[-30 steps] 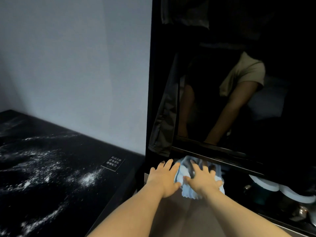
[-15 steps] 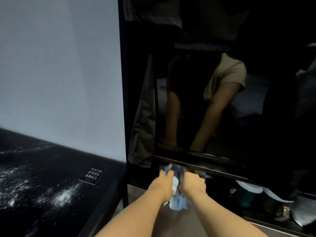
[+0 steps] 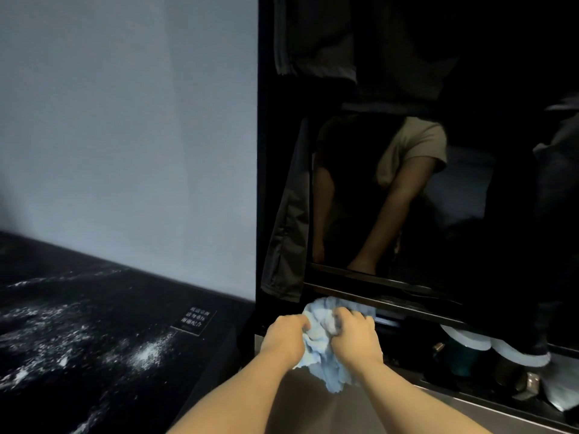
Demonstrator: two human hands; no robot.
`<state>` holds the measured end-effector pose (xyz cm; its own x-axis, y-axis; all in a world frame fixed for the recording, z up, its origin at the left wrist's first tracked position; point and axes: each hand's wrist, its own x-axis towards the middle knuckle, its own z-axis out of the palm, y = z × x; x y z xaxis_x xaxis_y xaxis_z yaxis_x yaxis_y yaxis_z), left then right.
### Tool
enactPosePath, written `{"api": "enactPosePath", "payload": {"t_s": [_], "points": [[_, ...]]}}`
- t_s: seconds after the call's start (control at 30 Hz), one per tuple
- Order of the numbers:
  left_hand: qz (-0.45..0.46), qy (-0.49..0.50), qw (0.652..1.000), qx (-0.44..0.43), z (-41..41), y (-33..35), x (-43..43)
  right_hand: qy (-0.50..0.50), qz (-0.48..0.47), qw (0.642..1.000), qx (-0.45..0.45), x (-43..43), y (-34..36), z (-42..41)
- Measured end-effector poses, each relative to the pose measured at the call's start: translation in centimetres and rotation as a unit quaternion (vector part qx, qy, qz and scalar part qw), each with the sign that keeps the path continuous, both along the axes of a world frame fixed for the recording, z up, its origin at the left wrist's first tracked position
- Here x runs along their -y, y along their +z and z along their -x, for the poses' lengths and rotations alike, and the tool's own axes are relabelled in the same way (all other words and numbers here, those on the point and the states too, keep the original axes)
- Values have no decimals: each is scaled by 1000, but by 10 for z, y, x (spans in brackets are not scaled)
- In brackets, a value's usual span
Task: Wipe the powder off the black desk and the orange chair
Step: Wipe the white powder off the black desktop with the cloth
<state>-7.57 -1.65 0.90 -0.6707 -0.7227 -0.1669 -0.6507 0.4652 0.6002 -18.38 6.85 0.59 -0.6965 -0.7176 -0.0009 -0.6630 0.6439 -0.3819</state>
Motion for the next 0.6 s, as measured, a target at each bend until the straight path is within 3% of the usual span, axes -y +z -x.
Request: {"api": "enactPosePath", "payload": {"t_s": [0.17, 0.47, 0.53, 0.6], "points": [[32, 13, 999, -19, -58, 2, 8, 10, 91, 990, 104, 8, 5, -49], [-35, 162, 985, -37, -186, -10, 42, 112, 172, 959, 196, 31, 14, -165], [-129, 228, 956, -131, -208, -11, 51, 149, 192, 947, 211, 41, 18, -191], [-270, 313, 883, -222, -229, -8, 60, 180, 200, 931, 246, 49, 21, -214]]}}
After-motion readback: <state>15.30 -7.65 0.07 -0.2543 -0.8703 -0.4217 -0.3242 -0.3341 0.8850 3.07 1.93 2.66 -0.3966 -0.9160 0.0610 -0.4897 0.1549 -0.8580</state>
